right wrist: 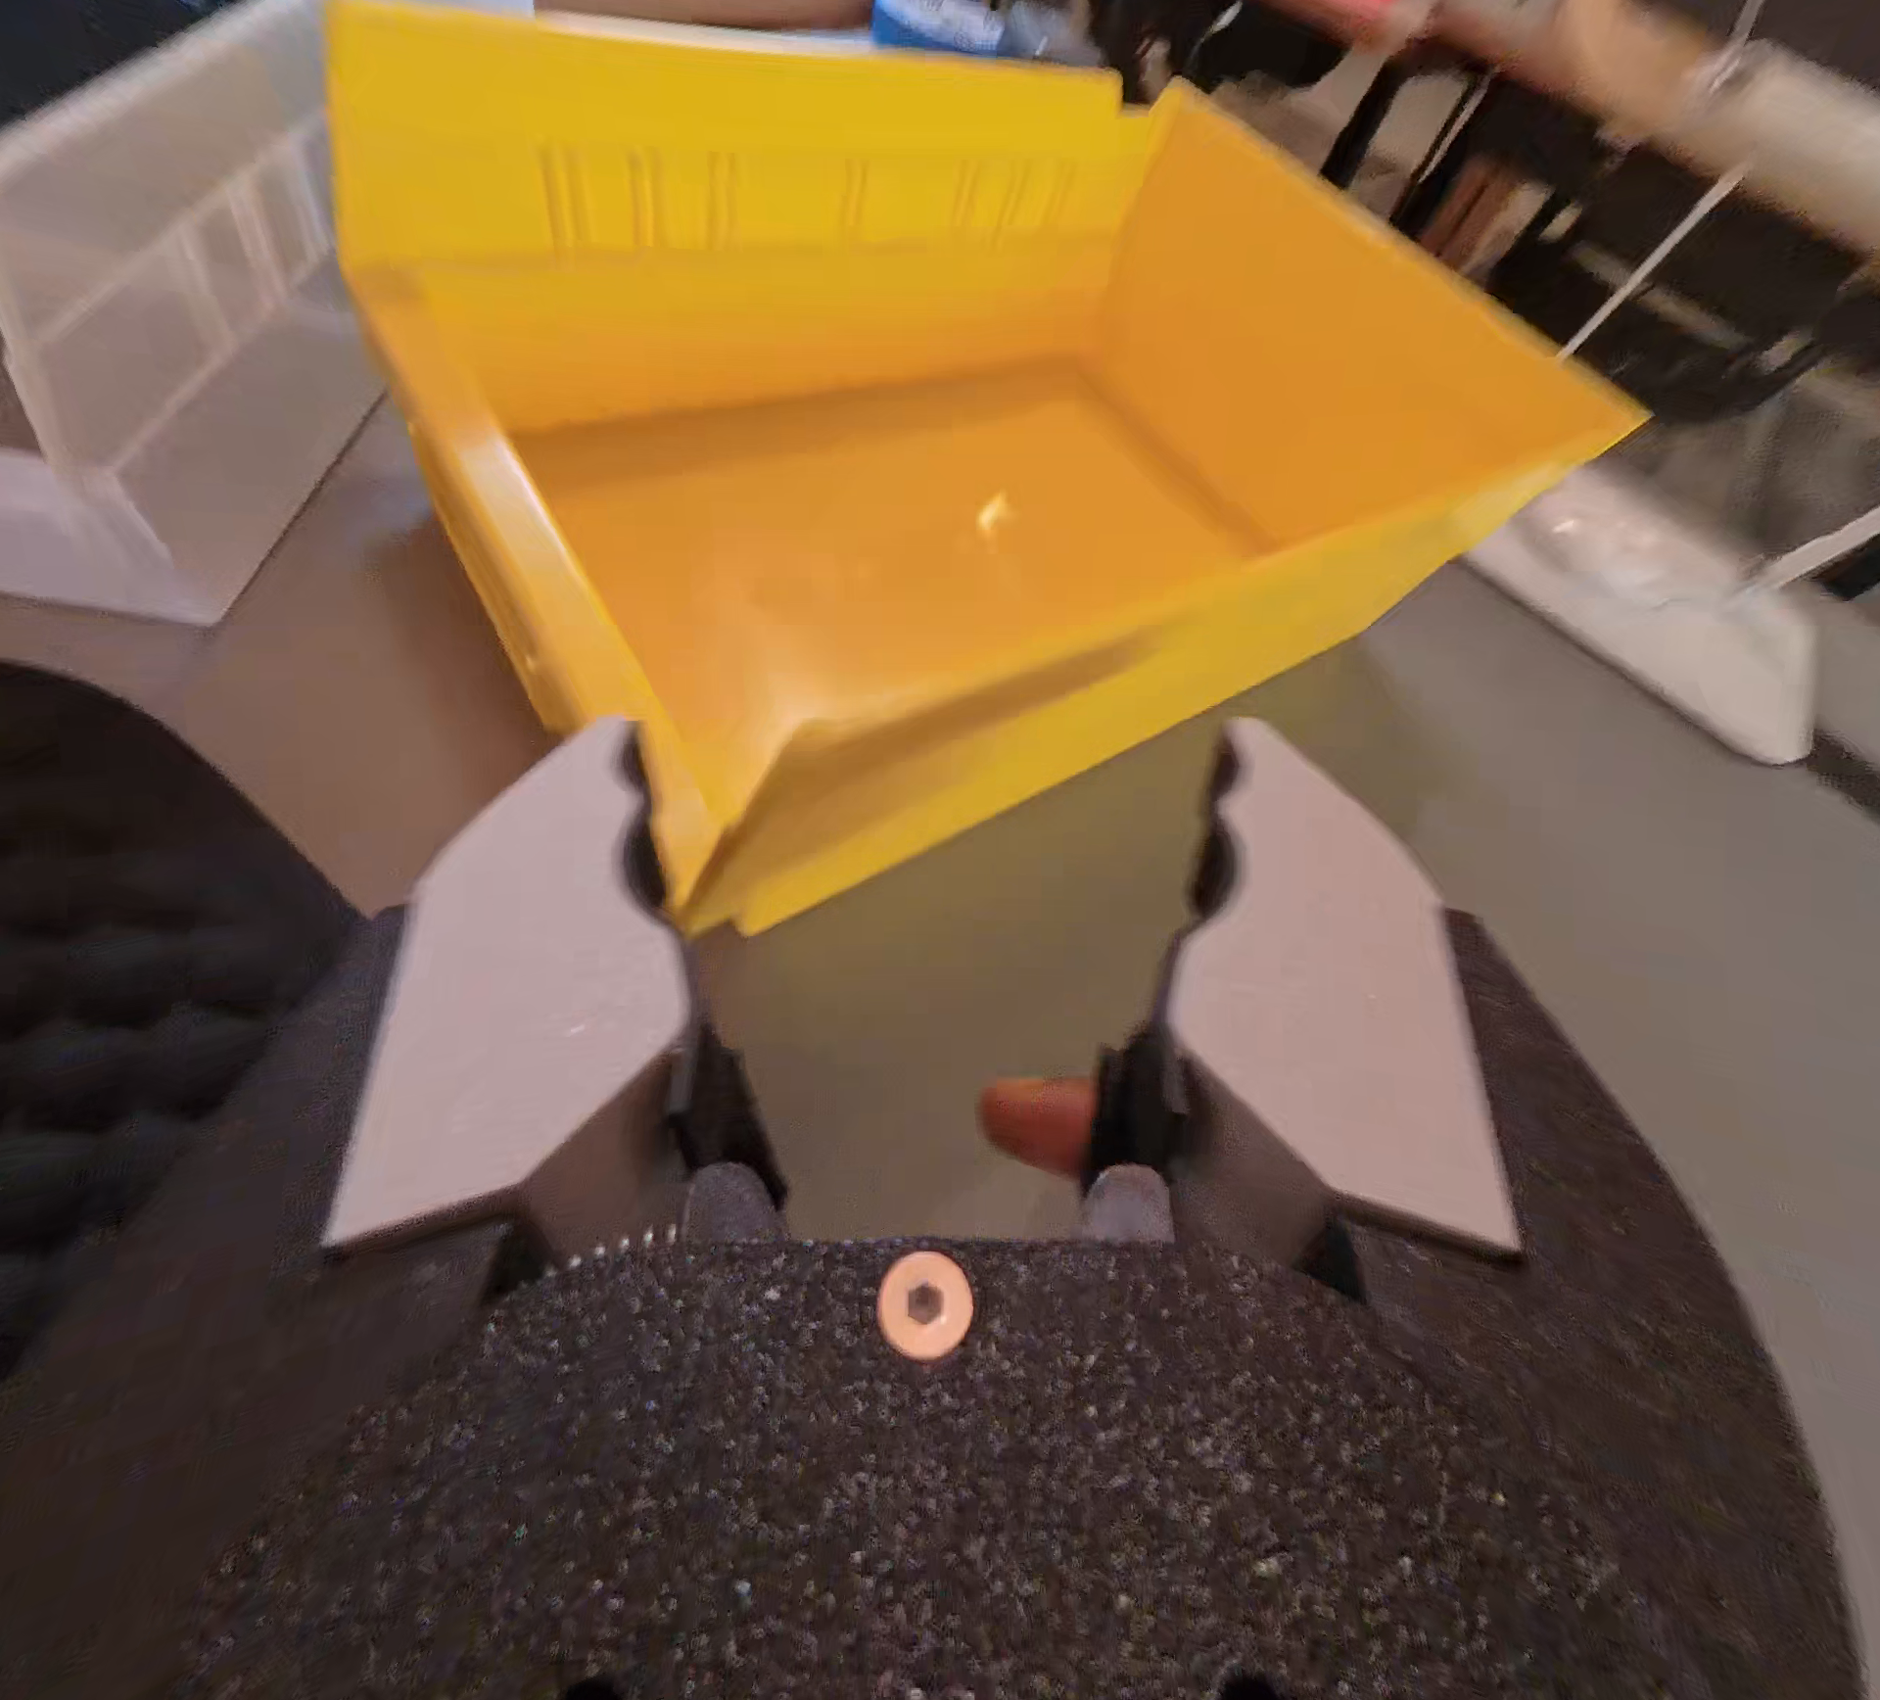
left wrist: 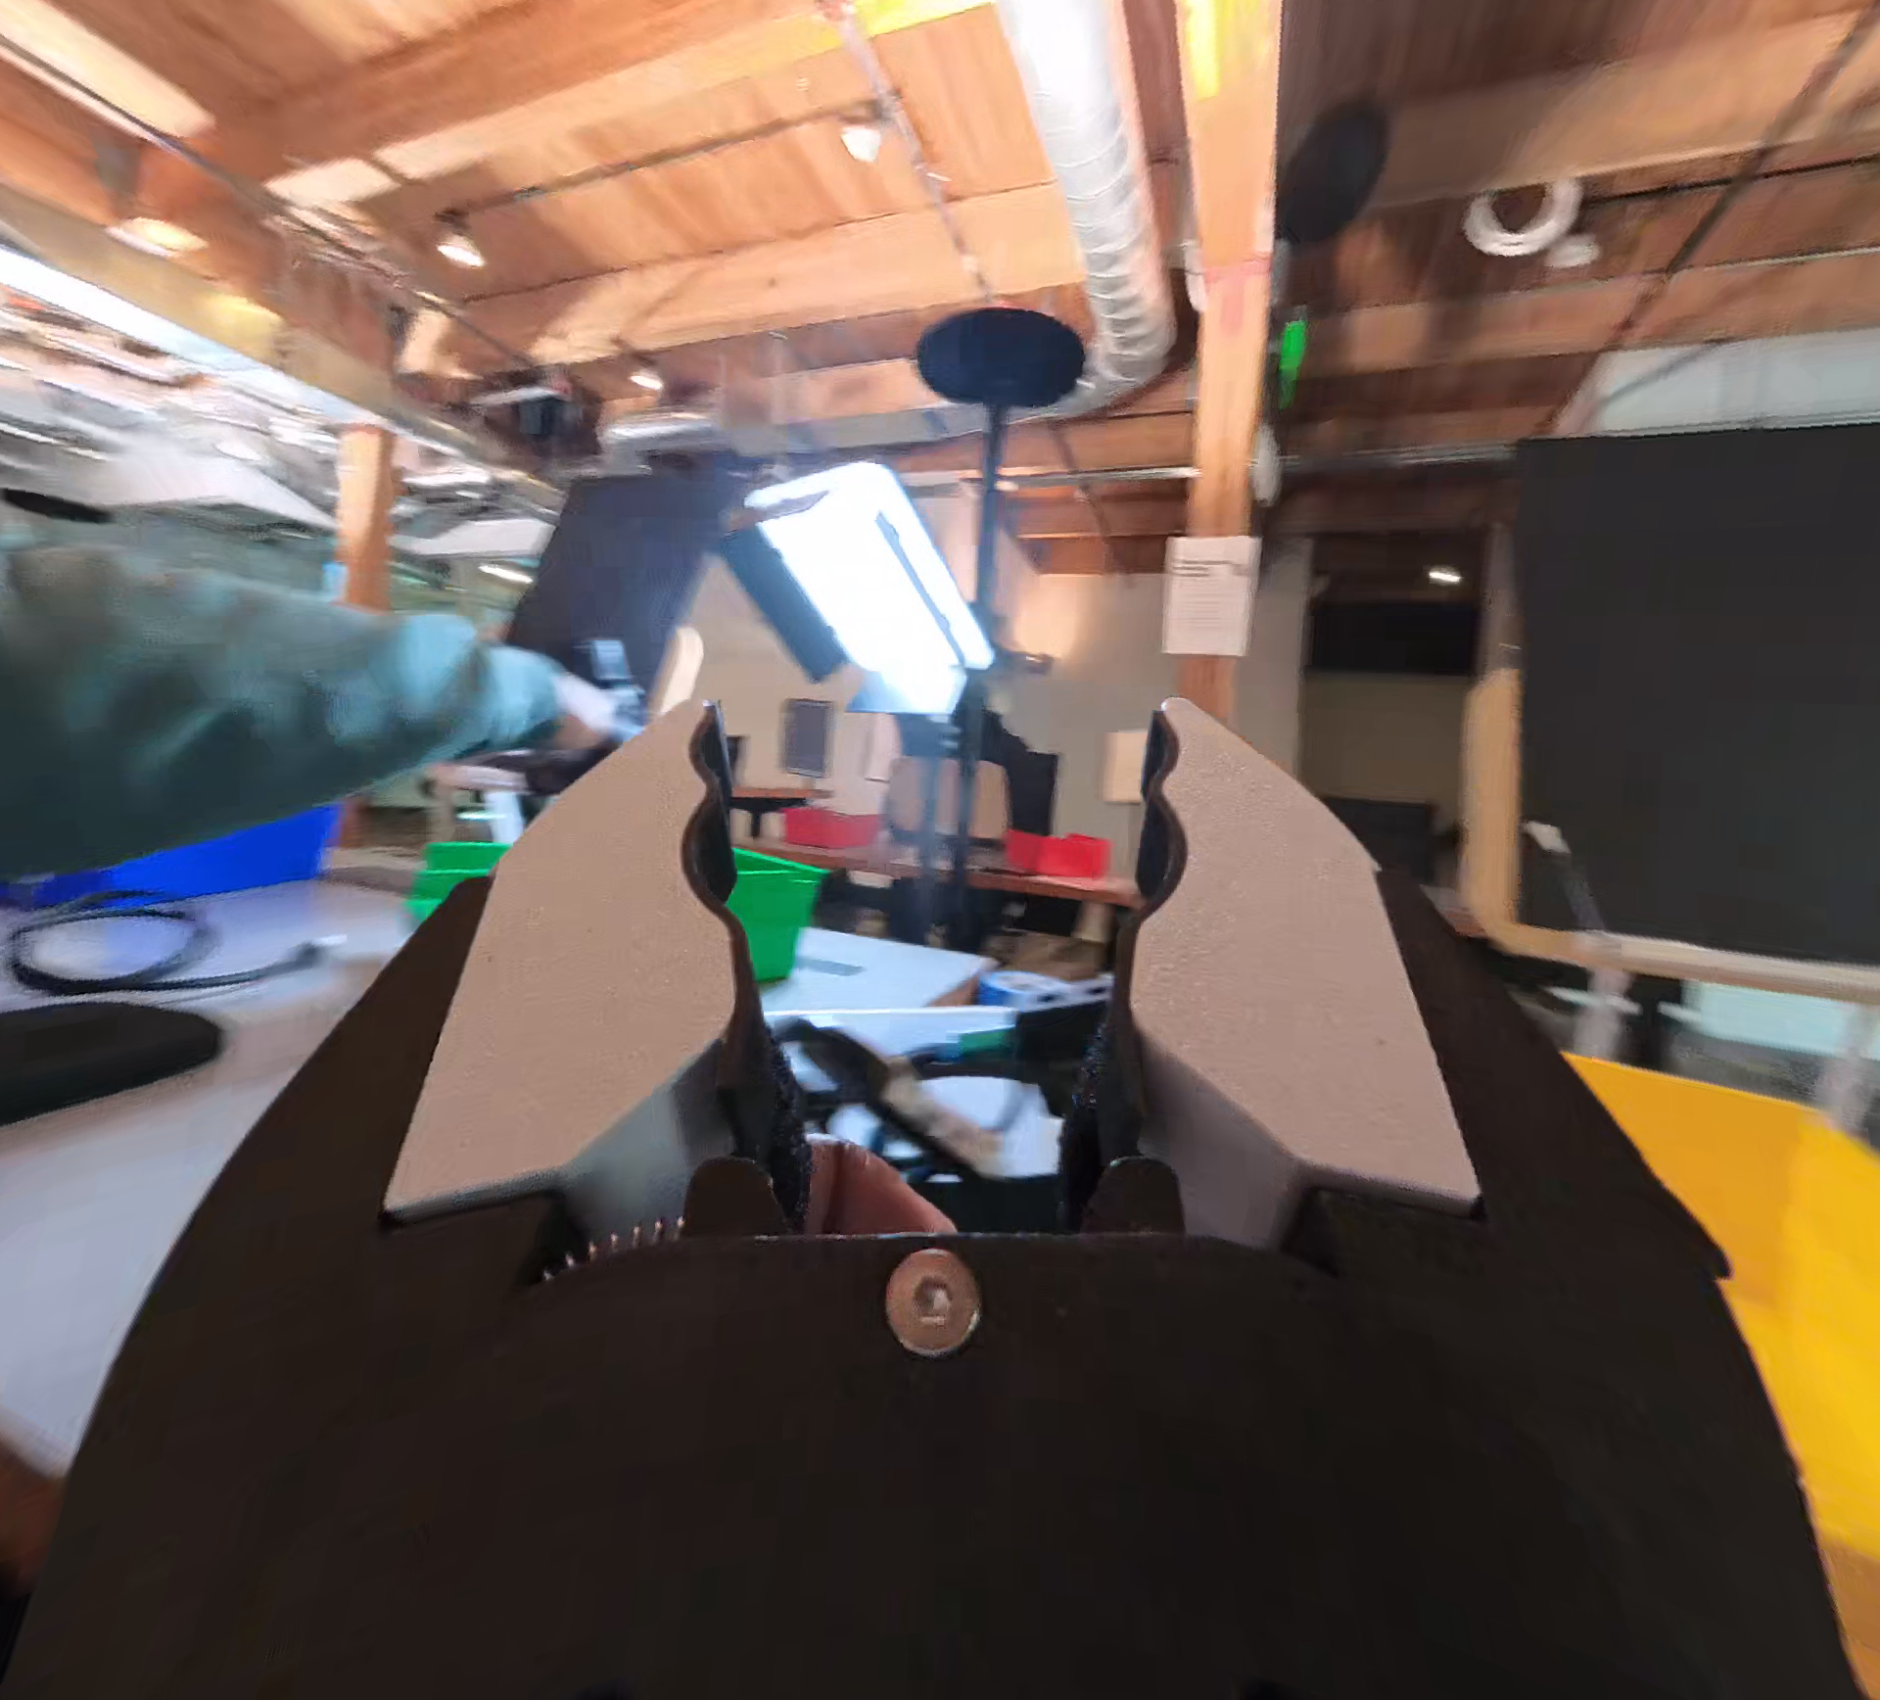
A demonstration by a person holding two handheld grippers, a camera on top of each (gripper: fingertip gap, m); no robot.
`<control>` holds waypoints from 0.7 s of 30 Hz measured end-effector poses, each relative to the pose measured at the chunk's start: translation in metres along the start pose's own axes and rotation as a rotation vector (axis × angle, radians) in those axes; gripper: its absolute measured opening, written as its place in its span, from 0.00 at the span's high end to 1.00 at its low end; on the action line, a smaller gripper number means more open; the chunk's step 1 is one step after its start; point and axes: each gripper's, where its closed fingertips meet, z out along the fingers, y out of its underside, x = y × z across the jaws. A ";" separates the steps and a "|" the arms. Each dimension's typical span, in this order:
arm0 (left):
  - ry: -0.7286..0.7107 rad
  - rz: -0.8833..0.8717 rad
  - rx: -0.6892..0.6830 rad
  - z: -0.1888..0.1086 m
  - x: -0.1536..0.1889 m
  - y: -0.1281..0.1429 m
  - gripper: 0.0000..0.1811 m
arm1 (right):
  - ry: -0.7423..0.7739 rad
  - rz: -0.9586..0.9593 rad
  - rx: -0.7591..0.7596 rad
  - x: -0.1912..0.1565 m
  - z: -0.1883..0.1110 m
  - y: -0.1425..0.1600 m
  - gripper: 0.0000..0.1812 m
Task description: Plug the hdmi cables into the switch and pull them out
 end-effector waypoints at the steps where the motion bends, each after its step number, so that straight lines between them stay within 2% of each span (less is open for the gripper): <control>1: 0.076 -0.024 -0.035 0.005 0.028 0.006 0.57 | -0.044 0.007 -0.015 -0.002 0.001 0.007 0.56; 2: 0.157 -0.054 -0.089 0.007 0.056 0.016 0.57 | -0.090 0.037 -0.015 -0.005 -0.001 0.010 0.73; 5: 0.390 -0.193 -0.363 -0.004 0.141 0.065 0.57 | 0.034 0.014 -0.040 0.030 -0.015 0.026 0.87; 7: 0.507 -0.193 -0.615 -0.027 0.185 0.116 0.57 | 0.087 -0.005 -0.068 0.050 -0.029 0.038 0.92; 9: 0.554 -0.110 -0.817 -0.048 0.210 0.160 0.55 | 0.099 0.003 -0.103 0.063 -0.045 0.050 0.94; 12: 0.631 -0.047 -0.942 -0.066 0.239 0.192 0.57 | 0.080 0.056 -0.110 0.069 -0.069 0.061 0.95; 13: 0.621 -0.010 -0.974 -0.067 0.242 0.200 0.59 | 0.072 0.053 -0.094 0.069 -0.075 0.063 0.95; 14: 0.586 0.048 -0.972 -0.062 0.239 0.204 0.66 | 0.083 0.039 -0.074 0.070 -0.080 0.063 0.95; 15: 0.578 0.095 -0.937 -0.056 0.238 0.202 0.85 | 0.135 0.001 -0.055 0.078 -0.086 0.065 0.95; 16: 0.604 0.097 -0.899 -0.051 0.243 0.196 0.89 | 0.155 -0.027 -0.002 0.083 -0.094 0.060 0.95; 21: 0.692 0.141 -0.740 -0.034 0.299 0.165 0.91 | 0.298 -0.056 0.097 0.123 -0.137 0.052 0.95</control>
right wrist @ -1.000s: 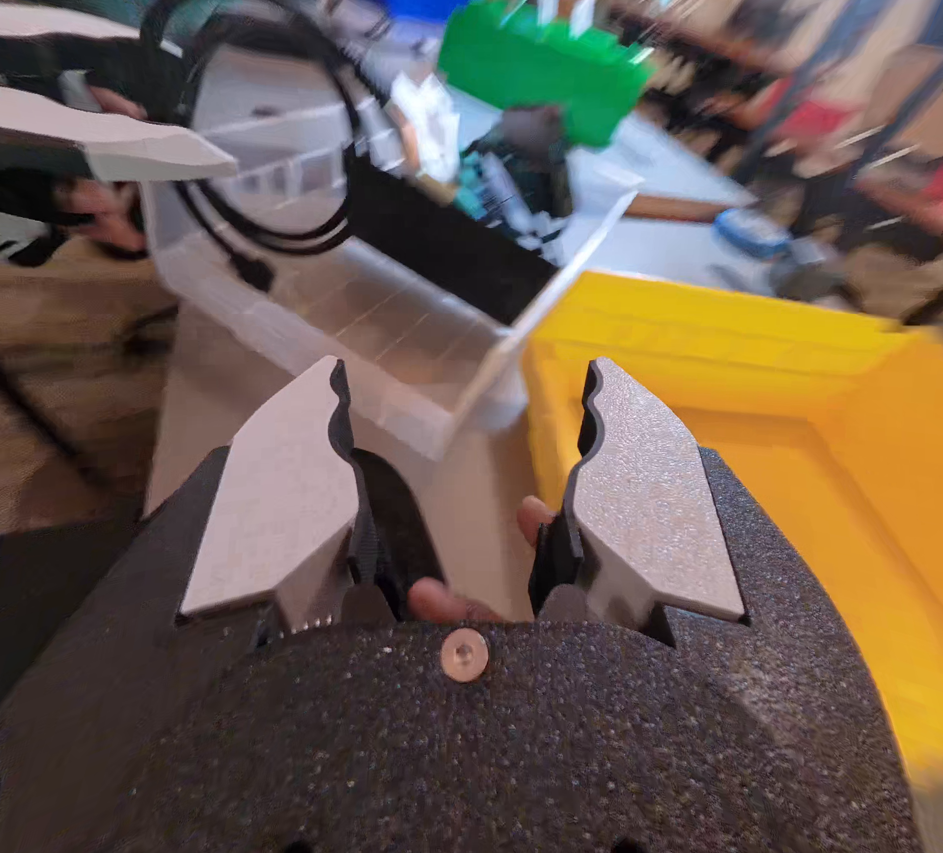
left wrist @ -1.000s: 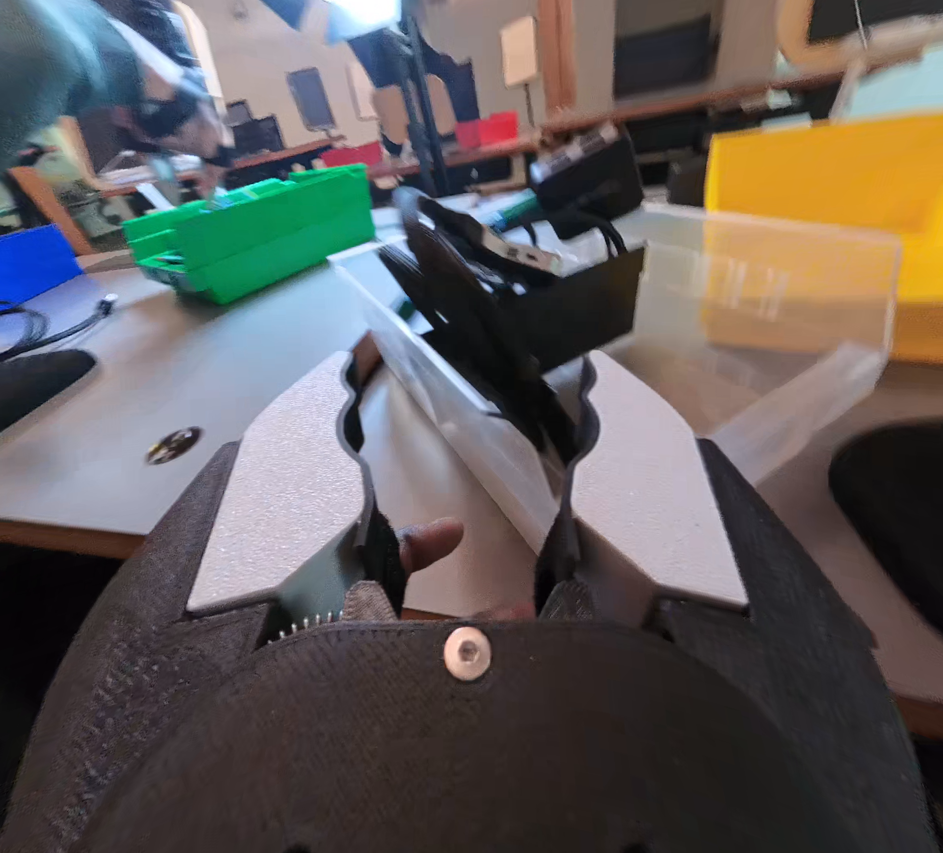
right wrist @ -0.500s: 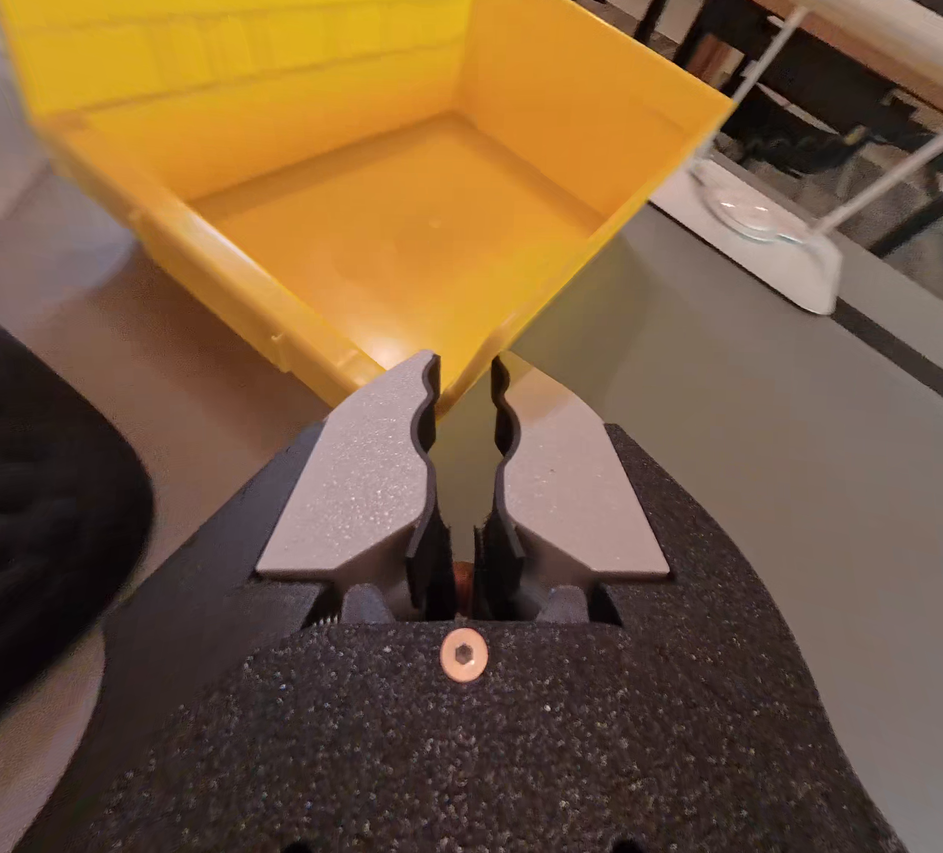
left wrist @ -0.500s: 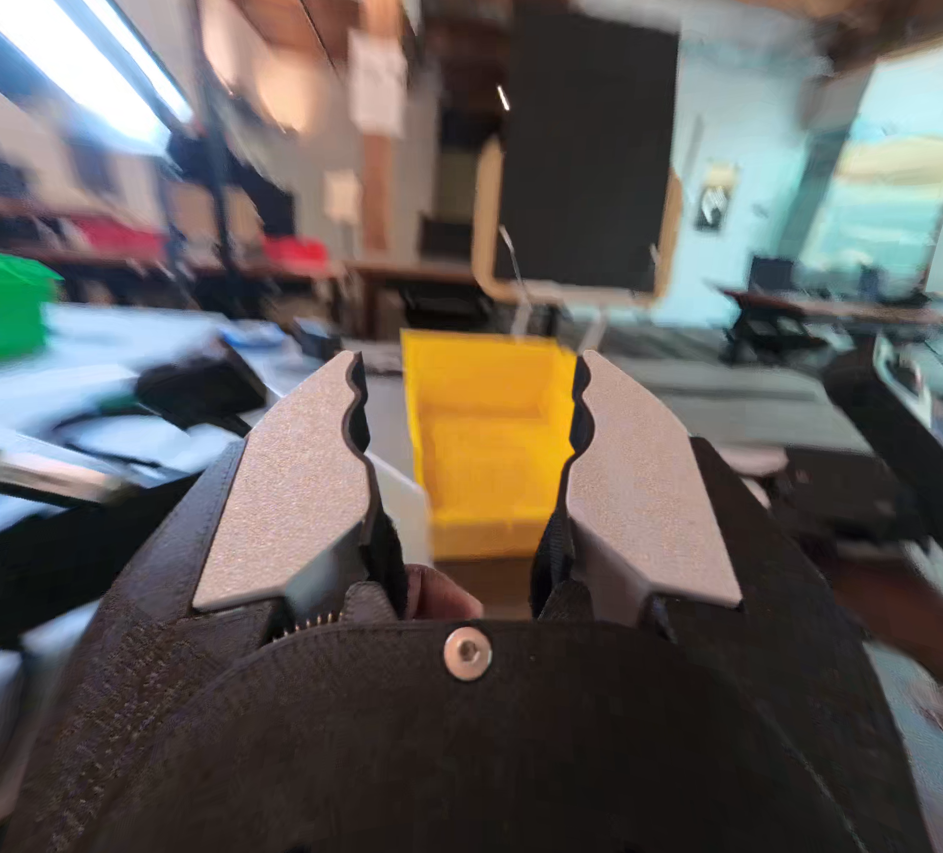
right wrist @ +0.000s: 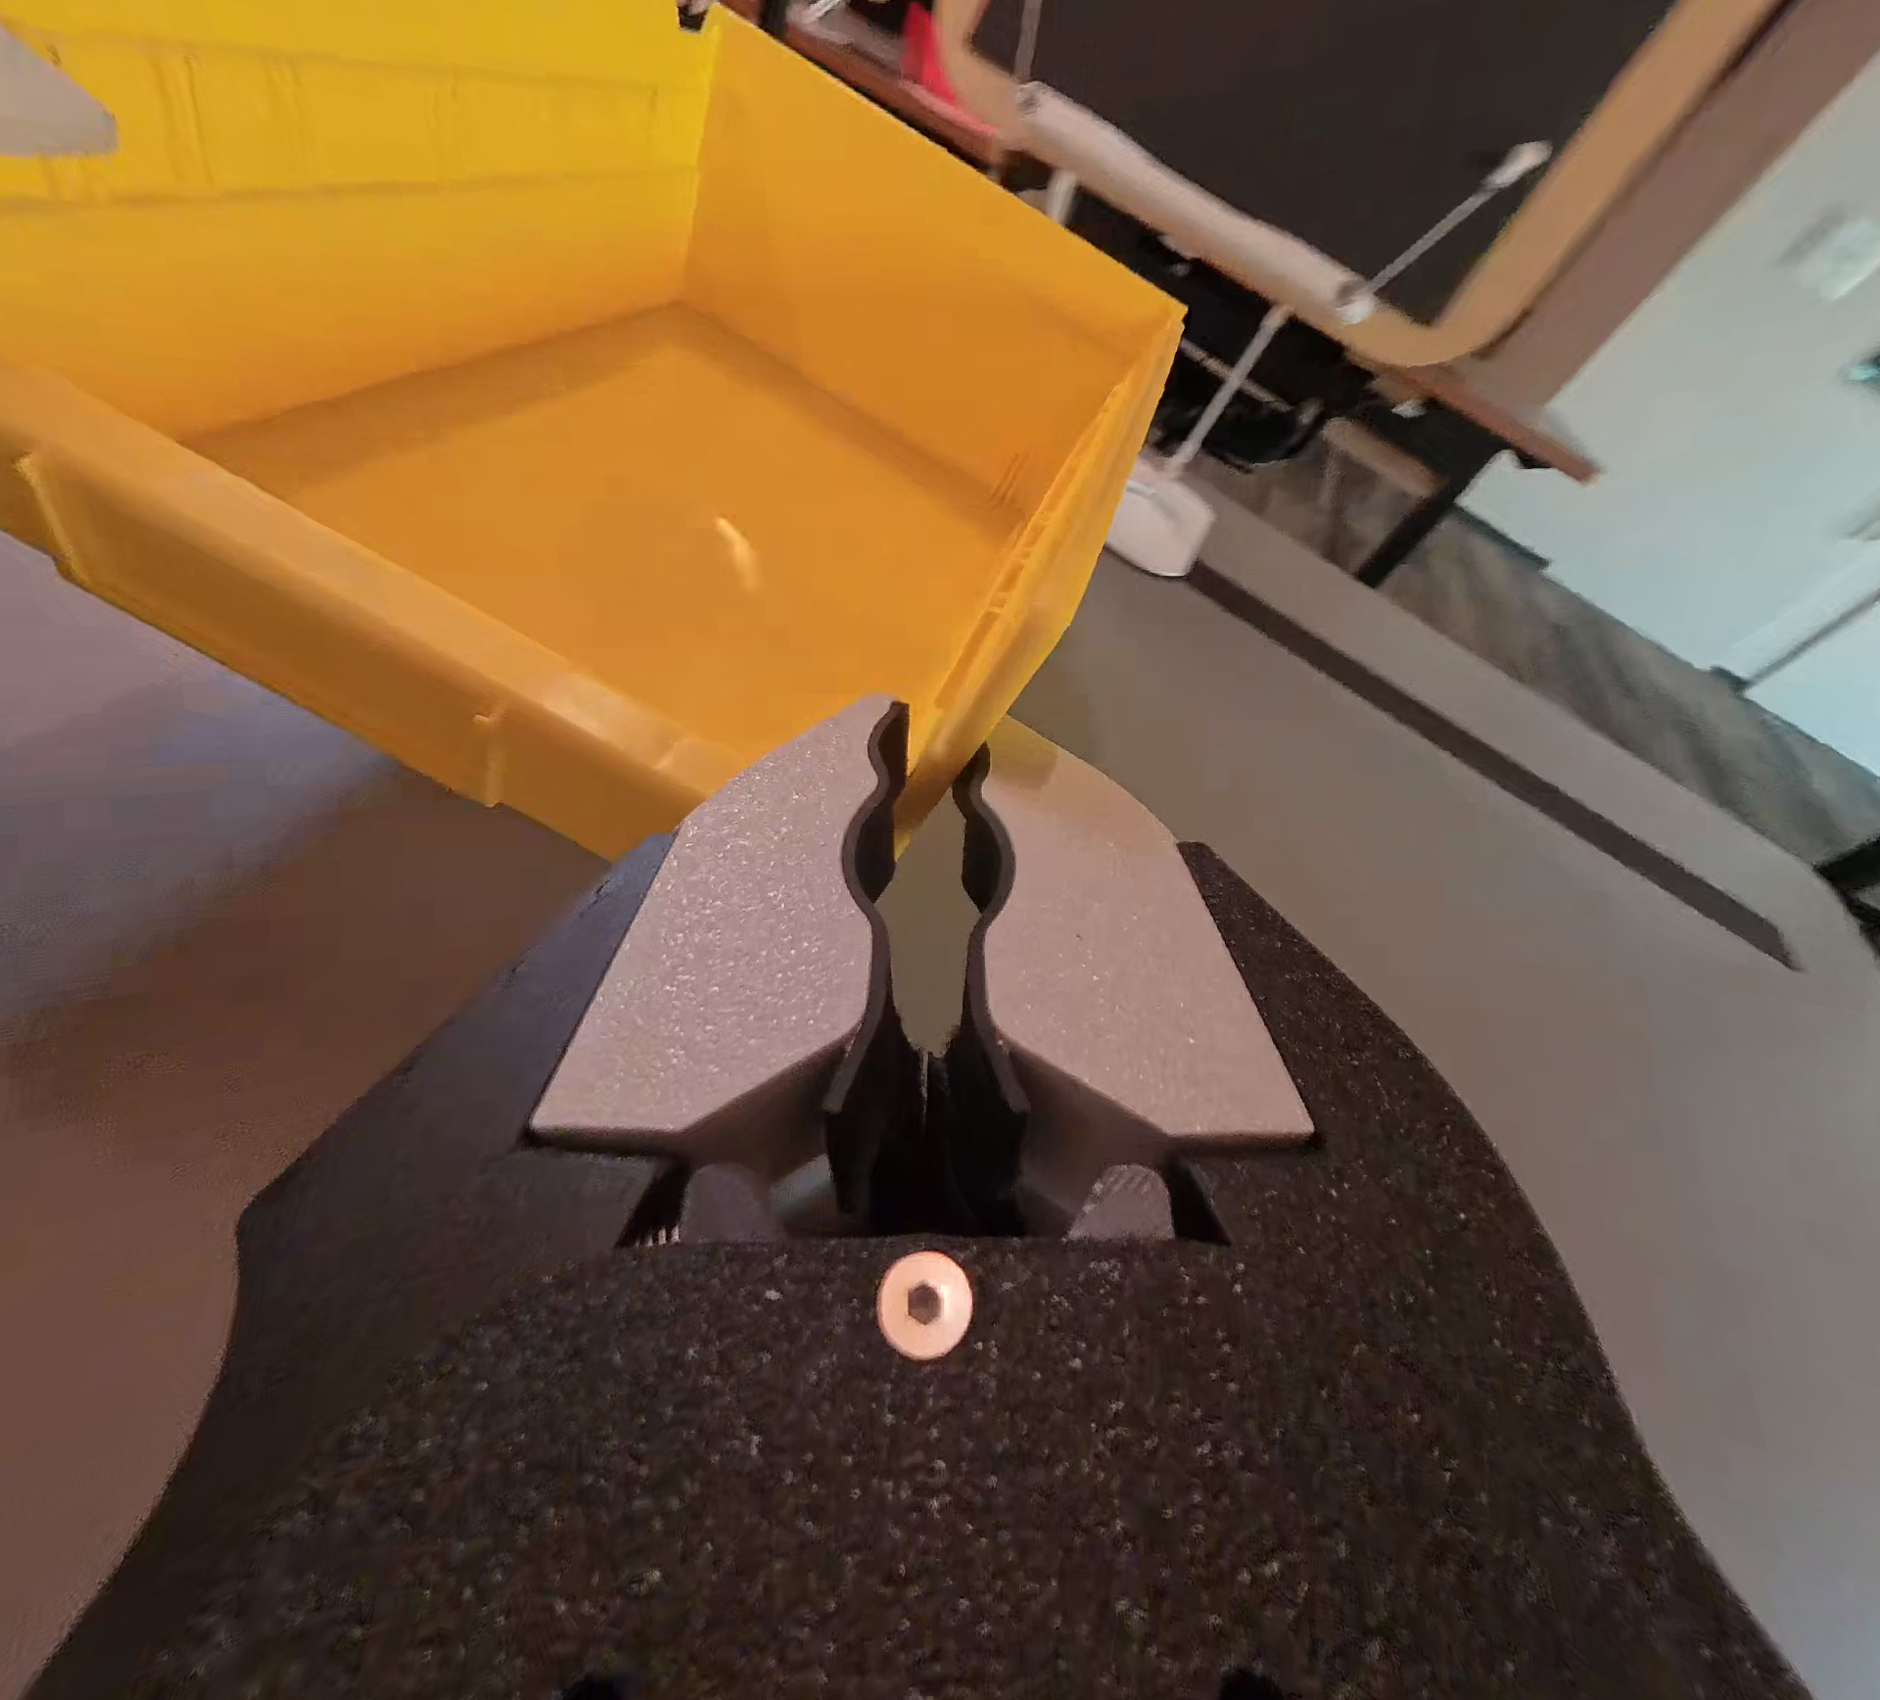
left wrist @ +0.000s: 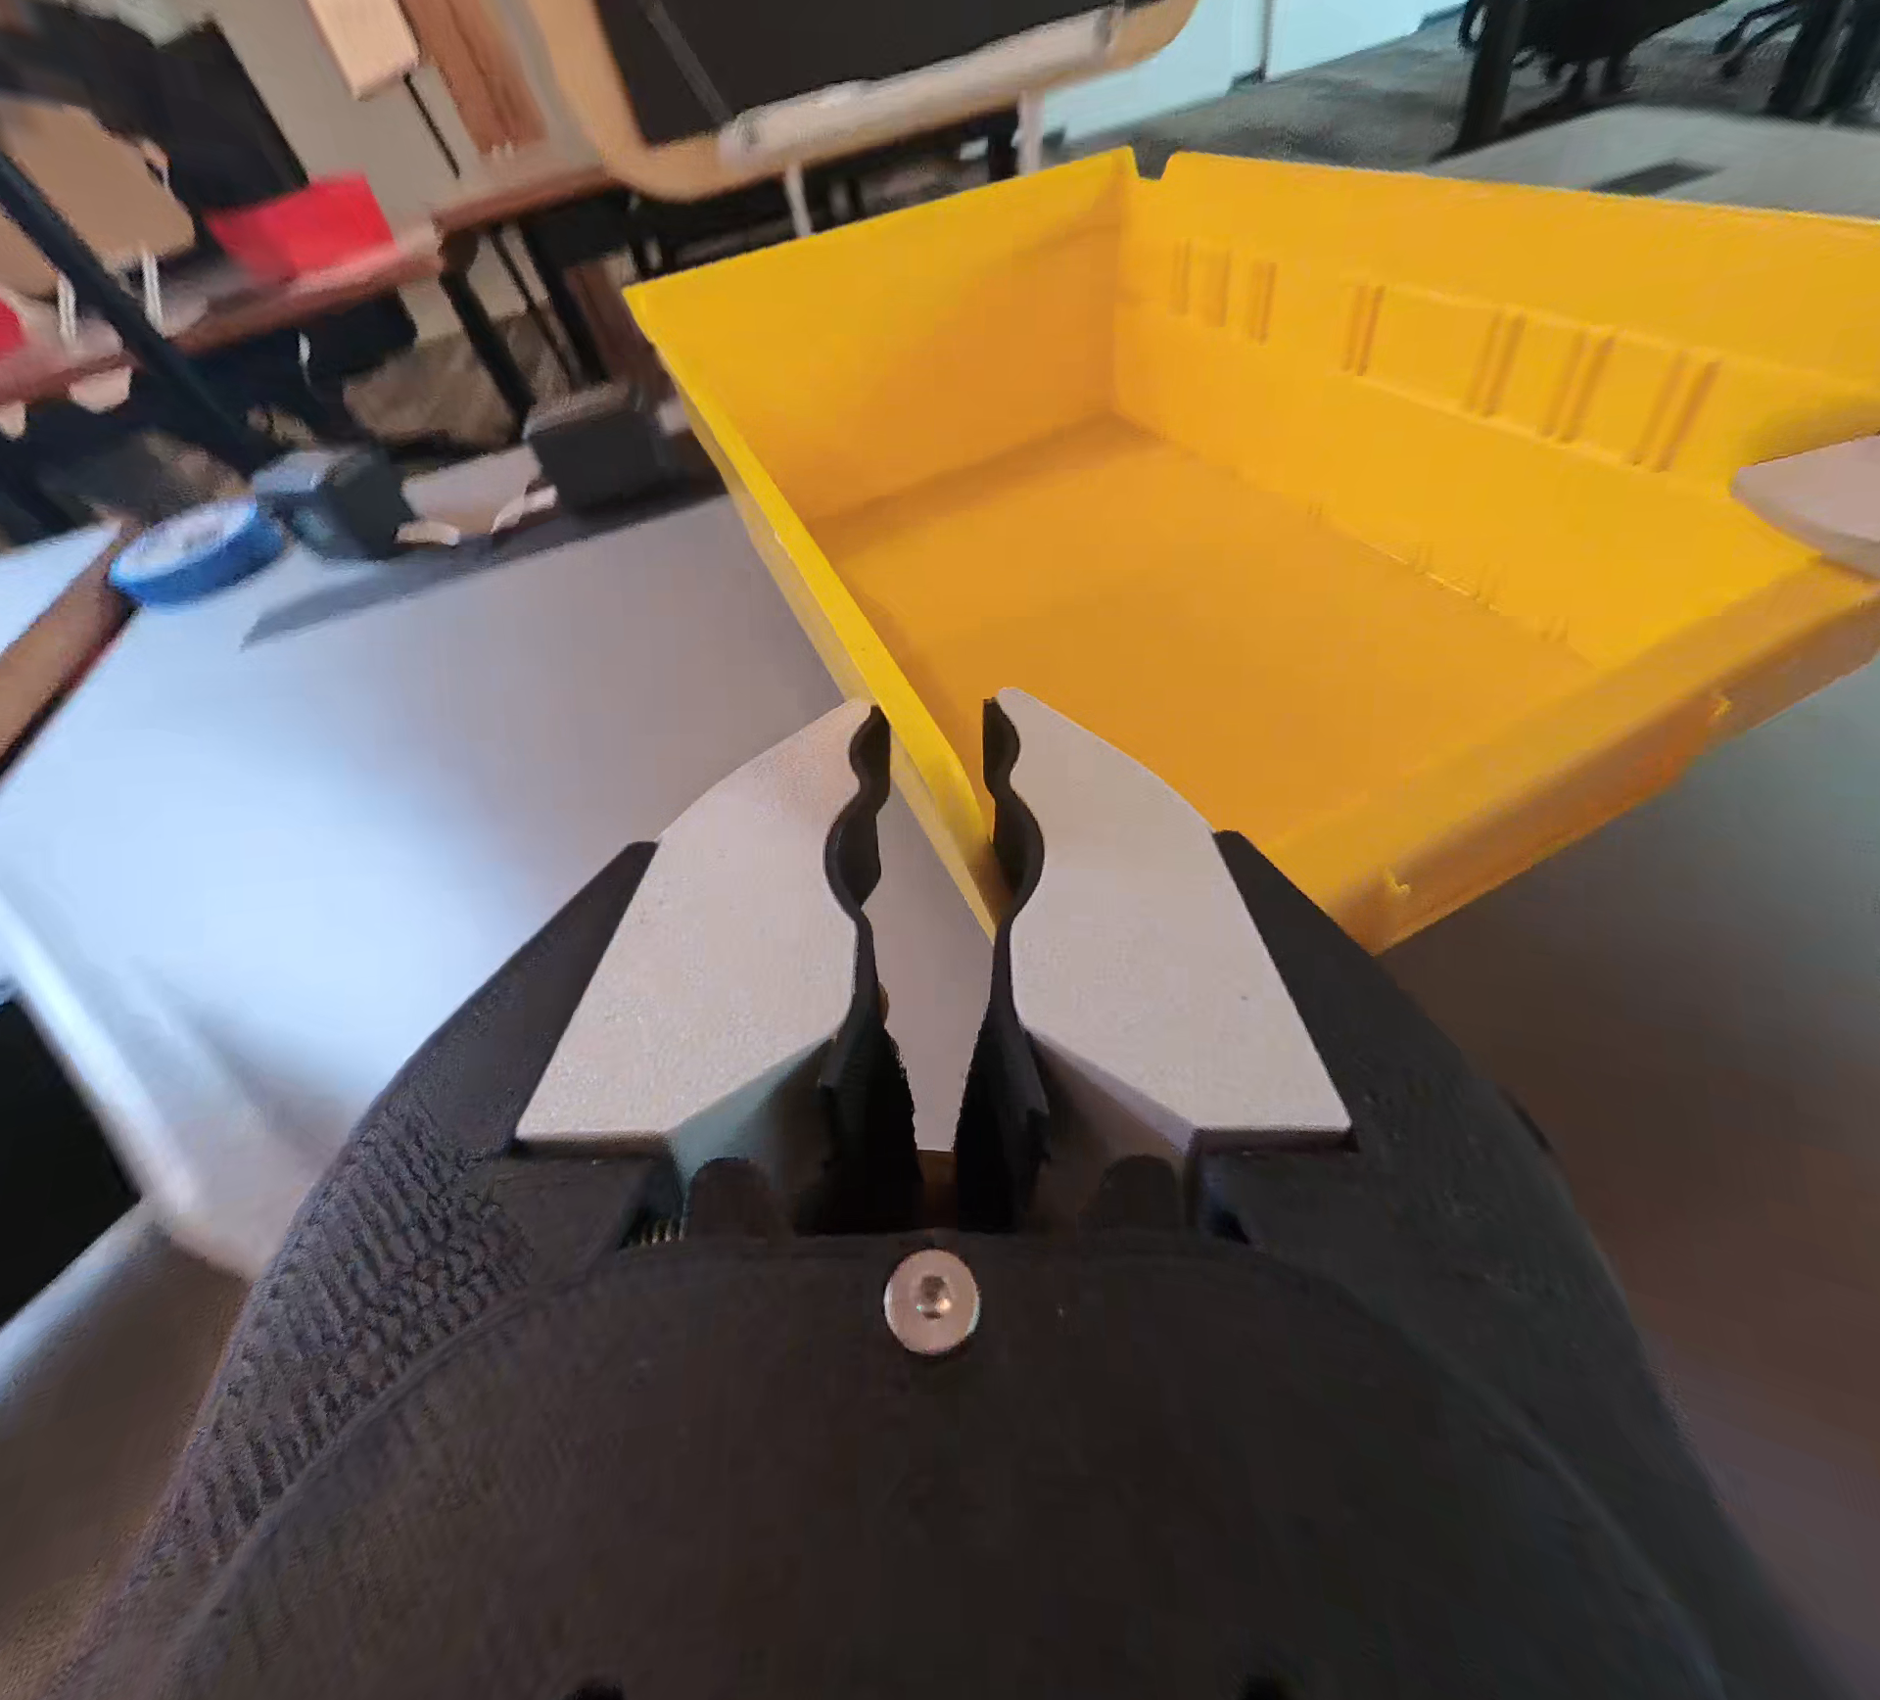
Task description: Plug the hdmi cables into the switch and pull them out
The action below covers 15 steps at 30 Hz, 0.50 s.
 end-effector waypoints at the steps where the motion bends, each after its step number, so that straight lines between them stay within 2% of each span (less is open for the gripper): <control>1: 0.021 0.010 0.034 0.006 0.012 -0.012 0.90 | 0.034 0.010 0.009 0.015 -0.006 0.001 0.95; 4: 0.096 0.044 0.084 0.030 0.057 -0.041 0.90 | 0.135 0.043 0.013 0.066 -0.027 0.010 0.96; 8: 0.222 0.079 0.090 0.071 0.130 -0.058 0.89 | 0.275 0.047 -0.019 0.133 -0.057 0.044 0.96; 11: 0.292 0.094 0.079 0.093 0.182 -0.059 0.89 | 0.347 0.086 -0.082 0.170 -0.078 0.082 0.96; 15: 0.357 0.118 0.037 0.109 0.237 -0.044 0.89 | 0.429 0.127 -0.176 0.202 -0.101 0.126 0.96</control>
